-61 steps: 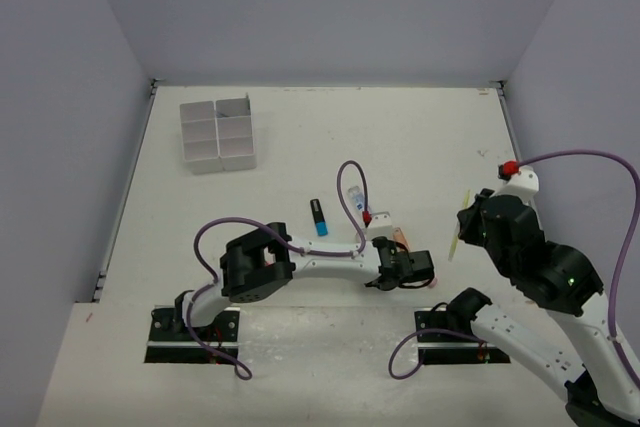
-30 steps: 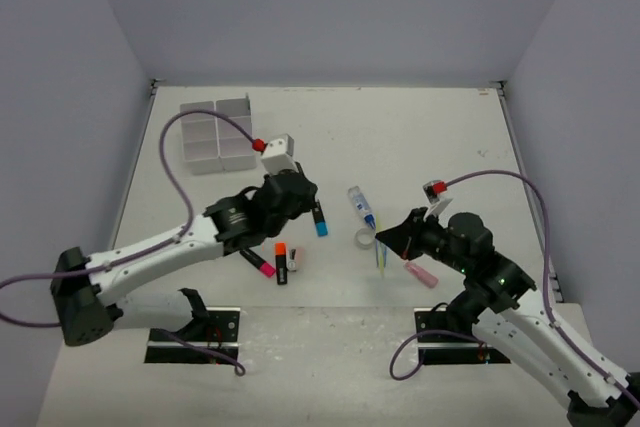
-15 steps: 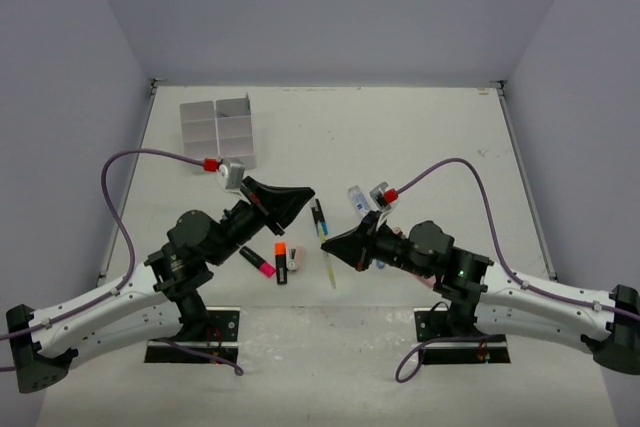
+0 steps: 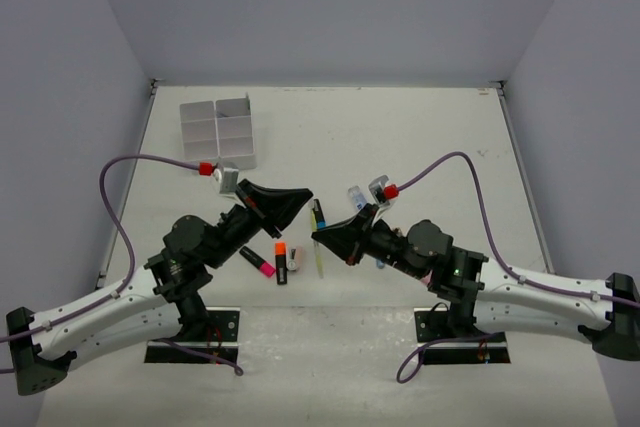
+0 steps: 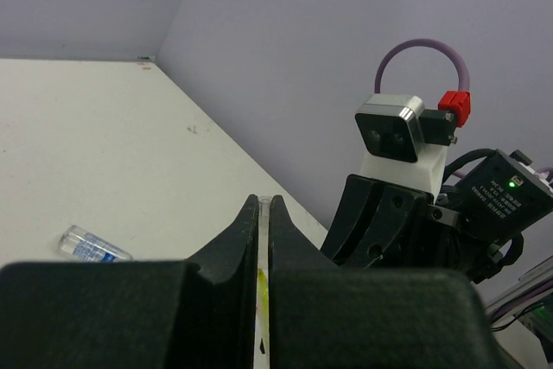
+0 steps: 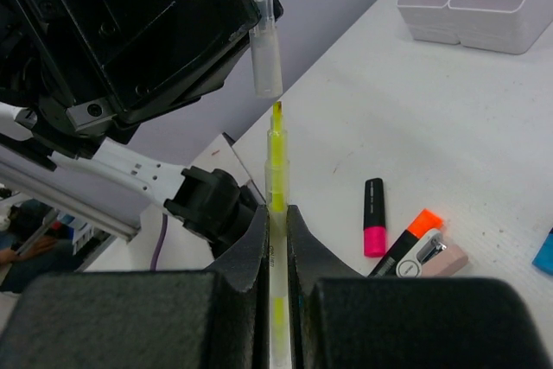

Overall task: Sort the stationery into containers
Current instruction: Close the pen cap on the pen.

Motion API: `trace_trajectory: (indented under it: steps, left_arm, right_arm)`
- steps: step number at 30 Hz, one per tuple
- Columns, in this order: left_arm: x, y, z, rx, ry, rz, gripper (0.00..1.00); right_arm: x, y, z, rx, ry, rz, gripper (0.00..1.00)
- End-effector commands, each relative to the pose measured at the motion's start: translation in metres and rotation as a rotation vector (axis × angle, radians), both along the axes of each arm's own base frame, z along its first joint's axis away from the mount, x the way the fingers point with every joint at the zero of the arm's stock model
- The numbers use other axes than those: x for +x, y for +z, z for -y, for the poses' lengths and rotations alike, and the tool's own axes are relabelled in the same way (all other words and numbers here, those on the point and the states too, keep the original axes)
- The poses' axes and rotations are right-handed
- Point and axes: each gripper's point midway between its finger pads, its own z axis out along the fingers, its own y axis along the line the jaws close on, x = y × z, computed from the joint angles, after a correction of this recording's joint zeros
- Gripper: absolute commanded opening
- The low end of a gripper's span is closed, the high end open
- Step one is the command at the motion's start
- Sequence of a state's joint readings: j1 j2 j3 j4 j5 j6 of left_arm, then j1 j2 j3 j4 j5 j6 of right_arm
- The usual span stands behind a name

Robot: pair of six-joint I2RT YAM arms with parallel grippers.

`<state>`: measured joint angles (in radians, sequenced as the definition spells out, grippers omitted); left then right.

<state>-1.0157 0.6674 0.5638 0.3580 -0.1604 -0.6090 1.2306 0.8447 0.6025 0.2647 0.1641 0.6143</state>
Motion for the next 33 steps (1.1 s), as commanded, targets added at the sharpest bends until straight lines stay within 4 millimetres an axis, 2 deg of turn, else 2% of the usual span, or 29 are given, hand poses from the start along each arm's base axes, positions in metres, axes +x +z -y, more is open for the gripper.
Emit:
trace_trajectory:
  steps: [1, 21, 29, 33]
  left_arm:
    - [0.0, 0.01, -0.003, -0.044, 0.006, 0.023, 0.0]
    - [0.004, 0.0, 0.003, -0.045, 0.011, -0.011, 0.0]
    - [0.011, 0.008, -0.012, -0.077, 0.083, -0.022, 0.0]
    - [0.01, 0.01, -0.012, -0.073, 0.08, -0.021, 0.0]
  right_arm:
    - [0.007, 0.033, -0.001, 0.082, -0.048, 0.048, 0.0]
    - [0.009, 0.052, 0.0, 0.097, -0.06, 0.063, 0.0]
    - [0.008, 0.044, 0.0, 0.093, -0.053, 0.043, 0.0]
    - [0.009, 0.043, 0.001, 0.088, -0.066, 0.039, 0.0]
